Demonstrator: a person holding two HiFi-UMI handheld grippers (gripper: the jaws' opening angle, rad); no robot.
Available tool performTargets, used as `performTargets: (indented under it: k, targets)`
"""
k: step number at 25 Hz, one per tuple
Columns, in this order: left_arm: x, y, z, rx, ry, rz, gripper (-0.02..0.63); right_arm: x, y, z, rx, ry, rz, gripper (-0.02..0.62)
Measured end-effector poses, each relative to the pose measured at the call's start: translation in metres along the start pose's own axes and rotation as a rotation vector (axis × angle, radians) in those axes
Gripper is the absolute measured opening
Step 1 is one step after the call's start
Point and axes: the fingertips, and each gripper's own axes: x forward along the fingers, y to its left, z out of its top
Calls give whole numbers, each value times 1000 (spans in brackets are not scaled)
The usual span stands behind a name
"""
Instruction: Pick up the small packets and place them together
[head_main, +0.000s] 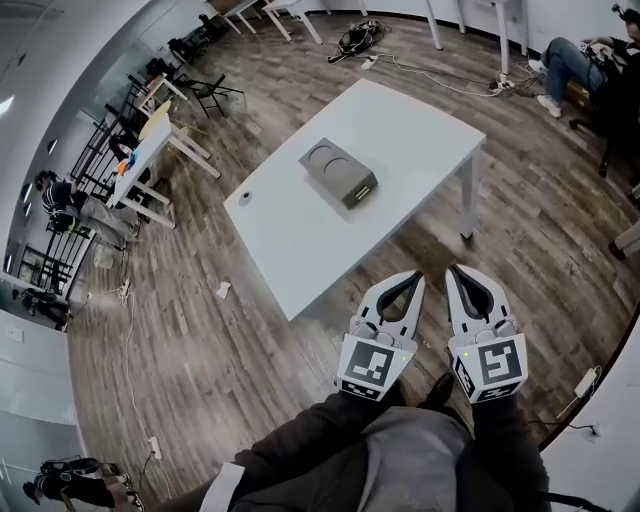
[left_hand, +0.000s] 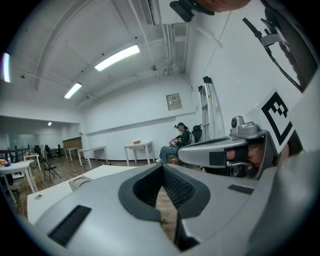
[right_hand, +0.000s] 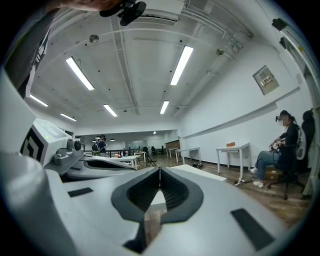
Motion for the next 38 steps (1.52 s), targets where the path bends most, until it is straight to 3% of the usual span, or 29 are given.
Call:
performTargets:
  k: [10, 28, 38]
  targets:
    - [13, 48, 11, -1, -21, 130, 2, 51, -4, 12, -23, -15, 112, 5]
    - [72, 178, -52, -162, 20, 251, 2, 204, -7, -38, -38, 140, 247, 5]
    - [69, 264, -67, -223, -14, 346, 2, 298, 41, -31, -99, 167, 383, 5]
